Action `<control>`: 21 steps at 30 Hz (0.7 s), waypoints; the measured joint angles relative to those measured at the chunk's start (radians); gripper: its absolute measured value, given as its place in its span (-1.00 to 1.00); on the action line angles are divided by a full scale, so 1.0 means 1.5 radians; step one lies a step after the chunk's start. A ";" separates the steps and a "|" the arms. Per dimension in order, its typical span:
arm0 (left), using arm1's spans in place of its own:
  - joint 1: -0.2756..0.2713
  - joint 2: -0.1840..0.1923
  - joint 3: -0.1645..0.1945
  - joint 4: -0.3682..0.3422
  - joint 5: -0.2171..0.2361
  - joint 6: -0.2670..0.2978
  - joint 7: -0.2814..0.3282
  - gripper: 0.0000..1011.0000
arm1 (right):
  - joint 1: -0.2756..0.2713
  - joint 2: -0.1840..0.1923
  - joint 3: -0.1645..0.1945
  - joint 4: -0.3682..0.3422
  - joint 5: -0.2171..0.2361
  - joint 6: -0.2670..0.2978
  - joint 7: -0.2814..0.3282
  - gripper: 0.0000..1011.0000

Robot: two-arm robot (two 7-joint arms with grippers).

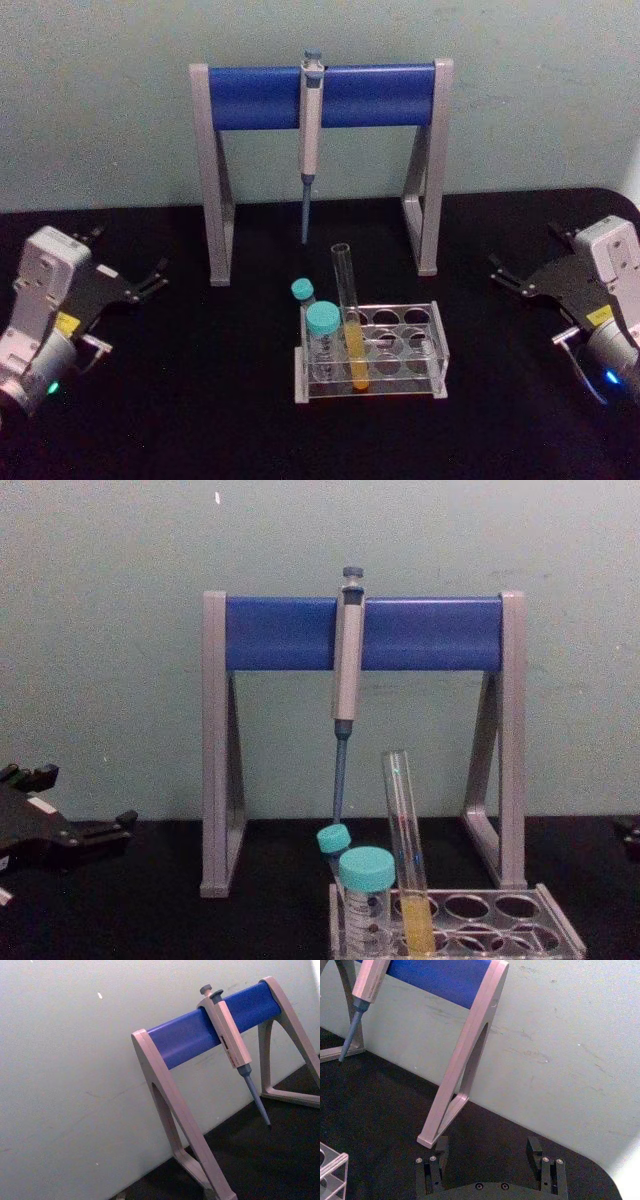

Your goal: Pick up the test tube from the test tube rack, shake it, then place it back into the test tube rack.

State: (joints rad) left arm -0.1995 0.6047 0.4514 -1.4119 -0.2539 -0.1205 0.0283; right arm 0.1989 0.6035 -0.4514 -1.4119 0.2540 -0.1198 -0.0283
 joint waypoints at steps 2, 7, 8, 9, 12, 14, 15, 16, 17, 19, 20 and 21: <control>0.000 0.000 0.000 0.000 0.000 0.000 0.000 0.98 | 0.000 0.000 0.000 0.000 0.000 0.000 0.000 0.98; 0.000 0.000 0.000 0.000 0.000 0.000 0.000 0.98 | 0.000 0.000 0.000 0.000 0.000 -0.001 0.000 0.98; 0.000 0.000 0.000 0.000 0.000 0.000 0.000 0.98 | 0.000 0.000 0.000 0.000 0.000 -0.001 0.000 0.98; 0.000 0.000 0.000 0.000 0.000 0.000 0.000 0.98 | 0.000 0.001 0.000 0.000 0.000 -0.001 0.000 0.98; 0.000 0.000 0.000 0.000 0.000 0.000 0.000 0.98 | 0.000 0.001 0.000 0.000 0.000 -0.001 0.000 0.98; 0.000 0.000 0.000 0.000 0.000 0.000 0.000 0.98 | 0.000 0.001 0.000 0.000 0.000 -0.001 0.000 0.98; 0.000 0.000 0.000 0.000 0.000 0.000 0.000 0.98 | 0.000 0.001 0.000 0.000 0.000 -0.001 0.000 0.98; 0.000 0.000 0.000 0.000 0.000 0.000 0.000 0.98 | 0.000 0.001 0.000 0.000 0.000 -0.001 0.000 0.98; 0.000 0.000 0.000 0.000 0.000 0.000 0.000 0.98 | 0.000 0.001 0.000 0.000 0.000 -0.001 0.000 0.98; 0.000 0.000 0.000 0.000 0.000 0.000 0.000 0.98 | 0.000 0.001 0.000 0.000 0.000 -0.001 0.000 0.98; 0.000 0.000 0.000 0.000 0.000 0.000 0.000 0.98 | 0.000 0.001 0.000 0.000 0.000 -0.001 0.000 0.98; 0.000 0.000 0.000 0.000 0.000 0.000 0.000 0.98 | 0.000 0.001 0.000 0.000 0.000 -0.001 0.000 0.98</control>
State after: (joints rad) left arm -0.1995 0.6047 0.4514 -1.4119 -0.2539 -0.1205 0.0283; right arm 0.1996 0.6047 -0.4515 -1.4119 0.2539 -0.1207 -0.0283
